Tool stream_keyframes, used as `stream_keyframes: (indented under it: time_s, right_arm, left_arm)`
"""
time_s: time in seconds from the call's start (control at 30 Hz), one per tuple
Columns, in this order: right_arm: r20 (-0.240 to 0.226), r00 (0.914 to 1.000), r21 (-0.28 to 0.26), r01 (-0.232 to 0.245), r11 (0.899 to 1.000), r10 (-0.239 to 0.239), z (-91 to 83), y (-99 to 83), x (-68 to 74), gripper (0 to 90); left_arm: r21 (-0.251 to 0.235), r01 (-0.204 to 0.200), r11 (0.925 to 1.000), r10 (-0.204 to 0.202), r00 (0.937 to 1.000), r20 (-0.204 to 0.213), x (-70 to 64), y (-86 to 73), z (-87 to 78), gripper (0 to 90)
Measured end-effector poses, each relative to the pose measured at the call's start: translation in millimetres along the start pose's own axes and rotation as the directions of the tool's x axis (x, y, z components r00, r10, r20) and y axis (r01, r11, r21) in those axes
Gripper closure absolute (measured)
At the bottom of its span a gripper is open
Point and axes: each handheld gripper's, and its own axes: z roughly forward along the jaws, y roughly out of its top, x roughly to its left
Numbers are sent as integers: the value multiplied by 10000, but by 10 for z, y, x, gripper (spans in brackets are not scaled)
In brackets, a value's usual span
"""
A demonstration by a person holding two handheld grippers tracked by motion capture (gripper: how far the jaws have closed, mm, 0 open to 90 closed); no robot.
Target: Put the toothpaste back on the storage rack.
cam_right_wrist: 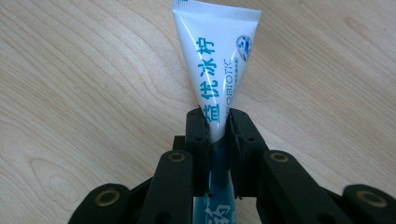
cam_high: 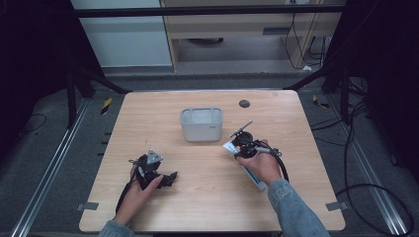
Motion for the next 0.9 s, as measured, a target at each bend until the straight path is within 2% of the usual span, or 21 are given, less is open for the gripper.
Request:
stream_keyframes:
  time_s: [0.3,0.6,0.77,0.9]
  right_arm:
    - [179,9998,-176,56,9998,-53,-139,48,-39,797]
    - [320,9994,-791,-106,9968,131,-334,107,-115,797]
    - [503,9981,-1427,-271,9894,346,-439,112,-146,797]
    - [521,9980,-1595,-268,9868,355,-479,130,-145,797]
  left_arm:
    - [-3,-1,10000,1,10000,1,0,0,0,0]
    - [0,-8,10000,8,10000,2,1,0,0,0]
    - [-1,-8,10000,8,10000,2,1,0,0,0]
    - [0,-7,10000,7,10000,1,1,0,0,0]
